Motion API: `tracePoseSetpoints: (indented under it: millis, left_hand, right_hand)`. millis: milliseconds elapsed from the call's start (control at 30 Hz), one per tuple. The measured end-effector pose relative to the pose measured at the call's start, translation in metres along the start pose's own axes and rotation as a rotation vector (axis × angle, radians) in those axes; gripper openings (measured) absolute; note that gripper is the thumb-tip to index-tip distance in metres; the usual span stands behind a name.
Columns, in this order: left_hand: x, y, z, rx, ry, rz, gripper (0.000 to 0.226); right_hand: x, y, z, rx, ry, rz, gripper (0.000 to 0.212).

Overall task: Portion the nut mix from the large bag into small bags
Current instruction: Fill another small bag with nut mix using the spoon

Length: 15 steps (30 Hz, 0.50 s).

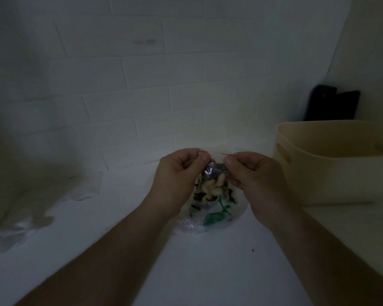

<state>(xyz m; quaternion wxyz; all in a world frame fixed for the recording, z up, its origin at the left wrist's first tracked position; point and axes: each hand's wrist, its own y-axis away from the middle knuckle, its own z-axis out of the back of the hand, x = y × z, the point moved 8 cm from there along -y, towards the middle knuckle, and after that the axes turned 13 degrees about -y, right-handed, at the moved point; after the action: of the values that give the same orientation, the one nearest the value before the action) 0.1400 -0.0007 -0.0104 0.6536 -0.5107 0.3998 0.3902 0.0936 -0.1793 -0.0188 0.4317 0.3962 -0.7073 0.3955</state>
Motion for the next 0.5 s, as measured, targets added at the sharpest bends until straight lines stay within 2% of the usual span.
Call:
tracePoseSetpoints:
  millis: [233,367,500]
  left_hand:
    - [0.002,0.001,-0.005,0.015,0.016,0.016,0.017]
    - [0.002,0.002,-0.006,0.005,0.038,0.025,0.017]
    - [-0.002,0.002,-0.006,-0.001,0.026,0.005,0.015]
  right_hand:
    - [0.003,-0.001,0.001,-0.015,0.024,0.043,0.007]
    - [0.000,0.001,-0.004,0.063,-0.031,-0.029,0.005]
    - [0.002,0.004,-0.012,0.139,-0.025,-0.026,0.011]
